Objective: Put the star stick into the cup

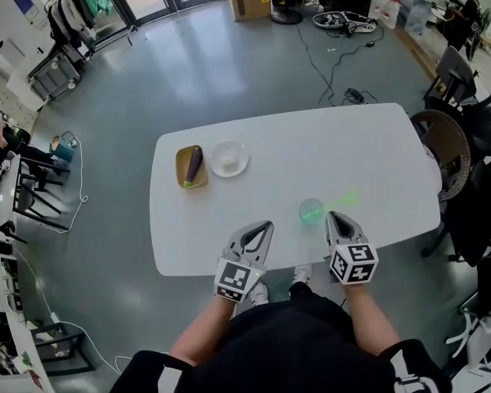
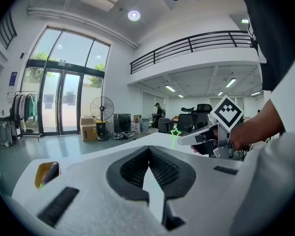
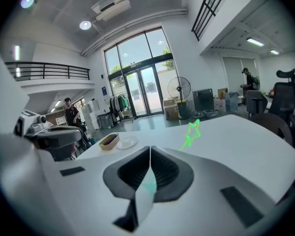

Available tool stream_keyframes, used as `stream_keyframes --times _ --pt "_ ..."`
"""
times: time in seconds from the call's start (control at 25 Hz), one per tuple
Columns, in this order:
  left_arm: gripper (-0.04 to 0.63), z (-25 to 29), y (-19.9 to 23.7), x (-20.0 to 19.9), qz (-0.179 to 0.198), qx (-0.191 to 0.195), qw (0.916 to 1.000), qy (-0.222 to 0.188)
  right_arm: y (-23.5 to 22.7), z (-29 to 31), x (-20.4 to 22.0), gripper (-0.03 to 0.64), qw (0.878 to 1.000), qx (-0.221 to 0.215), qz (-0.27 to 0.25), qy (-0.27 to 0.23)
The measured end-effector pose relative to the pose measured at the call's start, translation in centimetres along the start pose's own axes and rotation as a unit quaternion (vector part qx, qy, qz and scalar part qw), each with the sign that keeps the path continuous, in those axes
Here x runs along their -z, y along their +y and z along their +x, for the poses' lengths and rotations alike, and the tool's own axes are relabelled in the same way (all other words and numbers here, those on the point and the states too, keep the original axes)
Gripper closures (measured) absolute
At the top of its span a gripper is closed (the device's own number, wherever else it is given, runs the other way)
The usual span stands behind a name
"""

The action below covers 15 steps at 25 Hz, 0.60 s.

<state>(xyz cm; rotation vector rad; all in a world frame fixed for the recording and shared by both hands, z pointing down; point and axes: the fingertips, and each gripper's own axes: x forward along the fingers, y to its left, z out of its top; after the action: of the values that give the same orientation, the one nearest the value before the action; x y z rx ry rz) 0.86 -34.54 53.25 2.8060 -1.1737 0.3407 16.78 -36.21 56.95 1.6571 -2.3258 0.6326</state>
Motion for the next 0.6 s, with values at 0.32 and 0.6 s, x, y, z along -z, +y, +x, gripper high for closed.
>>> stream_keyframes --times 0.32,0.6 --pt "0.584 0.0 -0.4 -2.1 0.001 0.007 0.9995 -0.031 3.4 -2.5 -6.1 0.614 0.994 -0.016 -0.071 -0.081" --pt "0.584 -0.7 -0.7 -3.5 0.009 0.015 0.9988 -0.045 6.1 -5.1 -10.9 0.614 0.977 -0.010 -0.159 -0.143"
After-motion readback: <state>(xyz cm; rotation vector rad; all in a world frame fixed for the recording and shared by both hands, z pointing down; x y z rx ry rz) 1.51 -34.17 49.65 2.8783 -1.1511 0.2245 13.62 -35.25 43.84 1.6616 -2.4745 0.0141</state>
